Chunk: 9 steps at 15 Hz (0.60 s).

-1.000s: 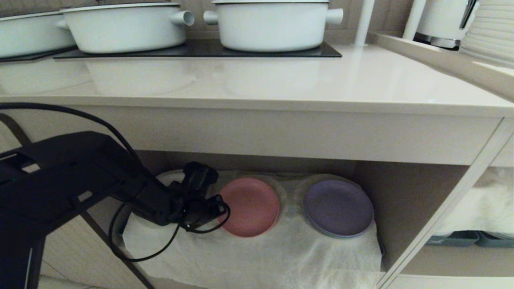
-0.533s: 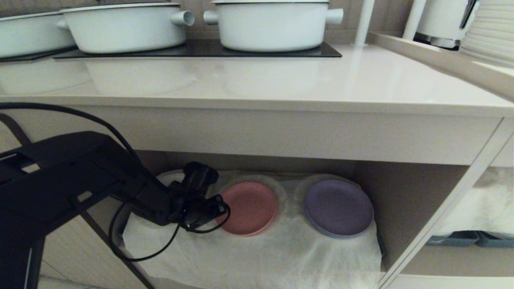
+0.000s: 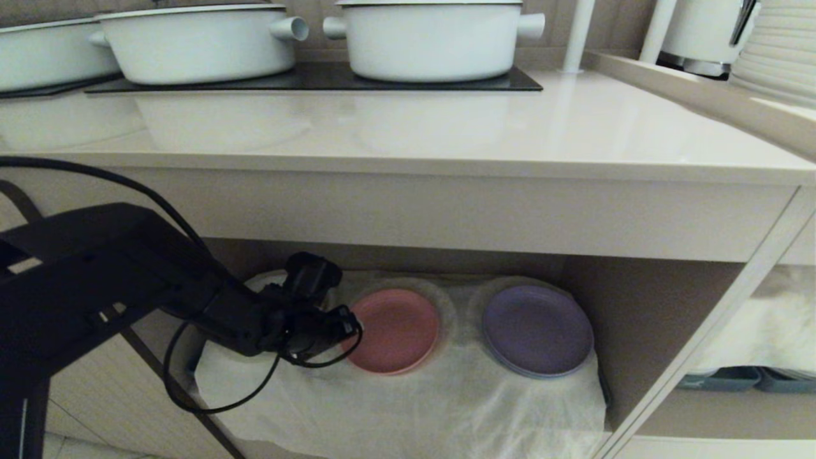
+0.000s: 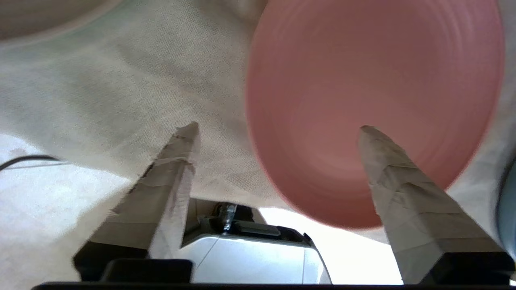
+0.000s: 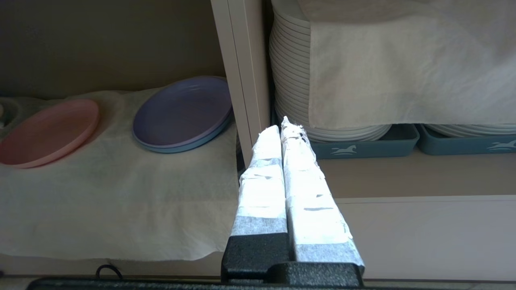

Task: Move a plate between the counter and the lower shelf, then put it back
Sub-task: Put the plate in the cupboard

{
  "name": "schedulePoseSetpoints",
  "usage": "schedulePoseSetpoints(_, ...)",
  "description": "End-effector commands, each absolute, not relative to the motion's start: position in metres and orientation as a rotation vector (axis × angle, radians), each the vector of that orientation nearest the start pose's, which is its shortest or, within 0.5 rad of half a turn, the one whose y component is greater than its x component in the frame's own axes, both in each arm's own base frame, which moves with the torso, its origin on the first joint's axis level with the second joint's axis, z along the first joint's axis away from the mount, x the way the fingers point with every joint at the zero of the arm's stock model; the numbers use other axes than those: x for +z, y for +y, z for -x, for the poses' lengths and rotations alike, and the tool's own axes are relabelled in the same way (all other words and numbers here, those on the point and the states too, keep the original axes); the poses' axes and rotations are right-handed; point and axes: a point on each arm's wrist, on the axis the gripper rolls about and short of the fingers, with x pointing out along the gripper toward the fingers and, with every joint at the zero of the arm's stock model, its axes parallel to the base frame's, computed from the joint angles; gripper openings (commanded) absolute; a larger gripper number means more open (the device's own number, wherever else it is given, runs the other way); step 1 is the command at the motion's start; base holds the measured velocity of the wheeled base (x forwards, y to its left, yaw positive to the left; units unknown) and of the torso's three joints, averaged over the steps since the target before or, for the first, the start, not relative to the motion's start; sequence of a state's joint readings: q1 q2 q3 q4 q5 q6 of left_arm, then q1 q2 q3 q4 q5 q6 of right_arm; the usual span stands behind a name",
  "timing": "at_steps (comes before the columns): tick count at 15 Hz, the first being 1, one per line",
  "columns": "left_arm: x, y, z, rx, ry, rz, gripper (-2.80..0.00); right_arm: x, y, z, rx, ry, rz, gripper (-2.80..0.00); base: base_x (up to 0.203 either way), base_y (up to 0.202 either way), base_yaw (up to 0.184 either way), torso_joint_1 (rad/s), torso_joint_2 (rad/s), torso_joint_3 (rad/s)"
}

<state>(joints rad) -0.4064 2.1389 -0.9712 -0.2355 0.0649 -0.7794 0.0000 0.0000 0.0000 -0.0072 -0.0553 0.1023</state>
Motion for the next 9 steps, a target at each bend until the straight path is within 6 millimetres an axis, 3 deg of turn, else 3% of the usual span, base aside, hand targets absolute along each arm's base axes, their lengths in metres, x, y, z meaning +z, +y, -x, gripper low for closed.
schedulePoseSetpoints(1,0.052,-0.138,-0.324,0.066,0.997,0.493,0.0,0.076,-0.001,0.023,-0.055,-0.01,-0.103,-2.8,0.0,0.0,0.0,0.0,0.0,0.0)
schedulePoseSetpoints(9,0.088,-0.127,-0.294,0.074,1.103,0.474,0.0,0.076,-0.001,0.023,-0.055,-0.01,-0.102,-2.8,0.0,0.0,0.0,0.0,0.0,0.0)
